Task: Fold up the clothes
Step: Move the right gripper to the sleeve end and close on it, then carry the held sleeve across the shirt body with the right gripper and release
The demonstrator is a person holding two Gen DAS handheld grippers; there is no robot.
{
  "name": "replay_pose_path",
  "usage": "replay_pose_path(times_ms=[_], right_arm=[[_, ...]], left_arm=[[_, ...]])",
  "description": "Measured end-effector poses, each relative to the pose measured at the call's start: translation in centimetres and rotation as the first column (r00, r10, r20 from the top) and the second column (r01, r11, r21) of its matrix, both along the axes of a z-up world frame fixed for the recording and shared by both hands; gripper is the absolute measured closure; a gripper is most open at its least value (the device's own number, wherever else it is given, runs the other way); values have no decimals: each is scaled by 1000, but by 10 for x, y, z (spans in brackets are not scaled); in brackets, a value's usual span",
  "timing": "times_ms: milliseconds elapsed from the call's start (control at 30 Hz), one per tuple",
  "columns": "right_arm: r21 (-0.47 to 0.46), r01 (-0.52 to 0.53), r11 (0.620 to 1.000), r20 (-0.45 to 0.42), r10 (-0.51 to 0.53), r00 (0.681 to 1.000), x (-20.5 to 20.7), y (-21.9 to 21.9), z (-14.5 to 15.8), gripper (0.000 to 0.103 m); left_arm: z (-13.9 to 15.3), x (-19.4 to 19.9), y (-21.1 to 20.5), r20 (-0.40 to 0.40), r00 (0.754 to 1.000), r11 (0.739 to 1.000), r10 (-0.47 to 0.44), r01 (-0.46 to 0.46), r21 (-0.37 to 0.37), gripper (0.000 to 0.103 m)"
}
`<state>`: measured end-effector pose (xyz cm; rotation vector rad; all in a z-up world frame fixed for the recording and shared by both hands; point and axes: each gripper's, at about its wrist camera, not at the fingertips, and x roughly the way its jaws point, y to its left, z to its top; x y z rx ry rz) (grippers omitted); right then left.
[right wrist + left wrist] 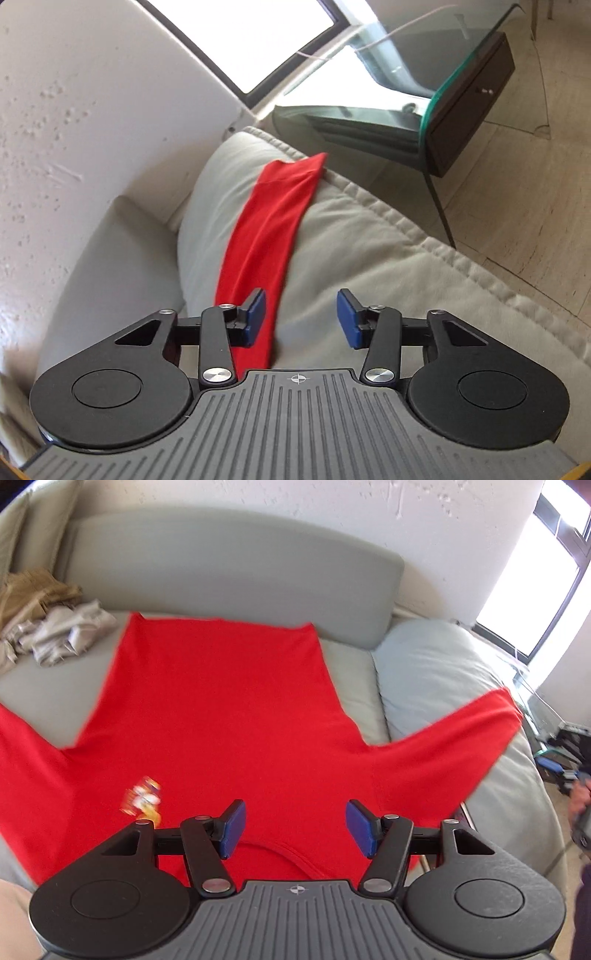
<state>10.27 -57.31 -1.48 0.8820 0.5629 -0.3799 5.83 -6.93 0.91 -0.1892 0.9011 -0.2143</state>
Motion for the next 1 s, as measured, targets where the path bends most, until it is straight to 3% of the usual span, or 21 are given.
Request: replay_pose_path(times_ms=[100, 233, 333, 433, 500, 567, 600, 667, 800, 900, 1000], right_arm=[[67, 23, 997, 49, -26, 998, 20, -19, -16, 56], [157, 48, 986, 112, -66, 992, 47, -44, -38, 56], [225, 62, 972, 156, -99, 983, 67, -63, -54, 59], [293, 72, 953, 197, -134, 971, 87, -82, -70, 71], [331, 77, 940, 220, -157, 963, 99, -94, -80, 72], [323, 81, 943, 224, -159, 961, 103, -98, -78, 74], [319, 83, 944, 226, -161, 961, 105, -100, -78, 81], [243, 90, 966, 219, -145, 965, 108, -98, -66, 95], [-25, 47, 999, 225, -40, 973, 107, -69, -16, 96], [-156, -36, 987, 240, 73, 968, 104, -29, 31, 96], [-335, -118, 935, 236, 205, 950, 92, 34, 83, 96]], left_arm=[[-8, 3, -11, -25, 1000, 1000, -18, 18, -3, 44], [-8, 9, -22, 0, 1000, 1000, -23, 23, -1, 44], [-3, 14, -31, 51, 998, 998, -31, 28, 48, 44], [-1, 21, -38, 77, 996, 997, -43, 37, 71, 44], [-3, 25, -41, 75, 996, 997, -52, 47, 65, 43], [-6, 28, -44, 70, 996, 997, -58, 53, 63, 44], [-7, 28, -45, 68, 996, 996, -59, 55, 65, 44], [-7, 26, -45, 73, 995, 996, -65, 60, 65, 44], [-3, 16, -33, 97, 994, 997, -52, 47, 58, 44], [4, 5, -20, 124, 992, 998, -28, 22, 53, 44], [11, -9, -1, 155, 988, 998, 14, -24, 58, 44]])
